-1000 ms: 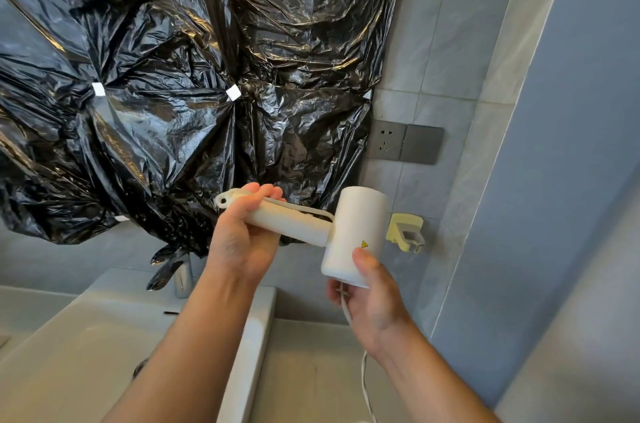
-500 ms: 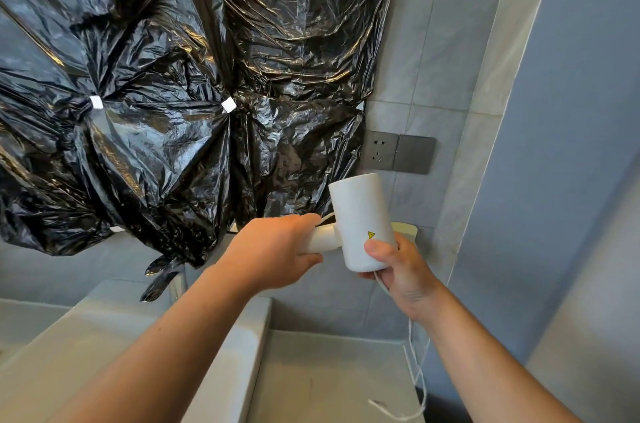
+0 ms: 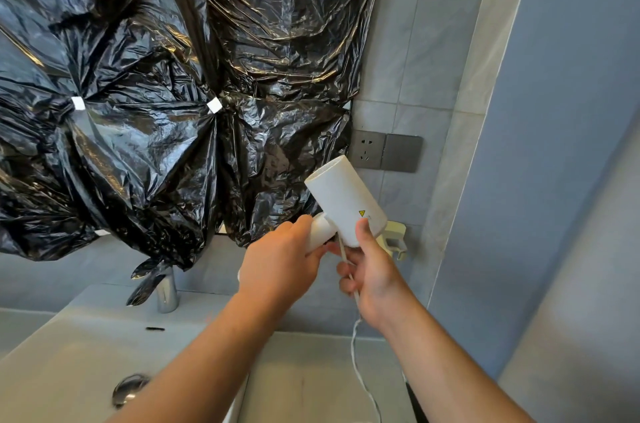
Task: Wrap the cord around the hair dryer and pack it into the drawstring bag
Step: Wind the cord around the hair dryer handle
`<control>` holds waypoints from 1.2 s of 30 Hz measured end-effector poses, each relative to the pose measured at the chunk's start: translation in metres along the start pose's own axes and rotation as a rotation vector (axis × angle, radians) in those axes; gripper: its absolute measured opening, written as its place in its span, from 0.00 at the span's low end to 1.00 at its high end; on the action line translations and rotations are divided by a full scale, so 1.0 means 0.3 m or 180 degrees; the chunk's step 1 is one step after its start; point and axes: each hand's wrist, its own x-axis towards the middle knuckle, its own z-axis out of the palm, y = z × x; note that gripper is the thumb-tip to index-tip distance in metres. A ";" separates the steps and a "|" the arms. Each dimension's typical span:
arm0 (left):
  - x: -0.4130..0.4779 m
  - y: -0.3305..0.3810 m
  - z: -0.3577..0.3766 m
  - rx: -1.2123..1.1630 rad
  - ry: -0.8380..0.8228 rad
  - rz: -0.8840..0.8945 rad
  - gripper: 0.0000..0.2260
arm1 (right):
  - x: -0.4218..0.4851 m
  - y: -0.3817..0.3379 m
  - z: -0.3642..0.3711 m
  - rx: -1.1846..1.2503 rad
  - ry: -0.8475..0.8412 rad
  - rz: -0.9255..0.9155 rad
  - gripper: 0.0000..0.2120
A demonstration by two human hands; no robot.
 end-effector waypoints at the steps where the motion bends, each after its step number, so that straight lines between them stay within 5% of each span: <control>1: -0.016 0.015 0.007 -0.0074 0.0019 -0.0072 0.15 | 0.009 -0.003 0.008 0.0044 0.0098 -0.0042 0.36; 9: -0.111 0.064 0.071 -0.1084 -0.0778 -0.0067 0.27 | 0.016 -0.040 -0.018 0.0193 0.0054 -0.0181 0.24; 13: -0.119 0.050 0.048 -0.2044 -0.1444 0.0029 0.19 | 0.028 -0.073 -0.048 0.0070 0.0023 -0.0067 0.23; 14: -0.107 0.041 0.034 -0.2384 -0.1364 -0.0237 0.15 | 0.031 -0.077 -0.058 0.0141 0.0007 0.0009 0.27; 16: -0.054 0.007 -0.003 -0.3324 -0.0841 -0.1655 0.07 | 0.027 -0.085 -0.071 0.0202 -0.0047 0.0178 0.34; 18: 0.010 -0.055 -0.058 -0.4166 -0.0708 -0.2615 0.20 | 0.024 -0.098 -0.087 -0.0019 -0.0195 0.0299 0.33; 21: 0.121 -0.070 -0.122 -0.4437 -0.2043 -0.2350 0.42 | 0.006 -0.130 -0.093 -0.0623 -0.0560 0.0397 0.23; 25: 0.129 -0.012 -0.136 -0.4129 -0.3216 -0.1807 0.38 | -0.001 -0.174 -0.066 -0.1294 -0.1094 0.0411 0.21; 34: 0.031 -0.055 -0.016 -0.4810 -0.2491 -0.1806 0.39 | 0.023 -0.283 -0.025 -0.3826 -0.0804 -0.0618 0.20; 36: 0.018 -0.061 0.000 -0.4917 -0.2223 -0.1981 0.37 | 0.026 -0.297 -0.018 -0.3927 -0.0759 -0.0739 0.12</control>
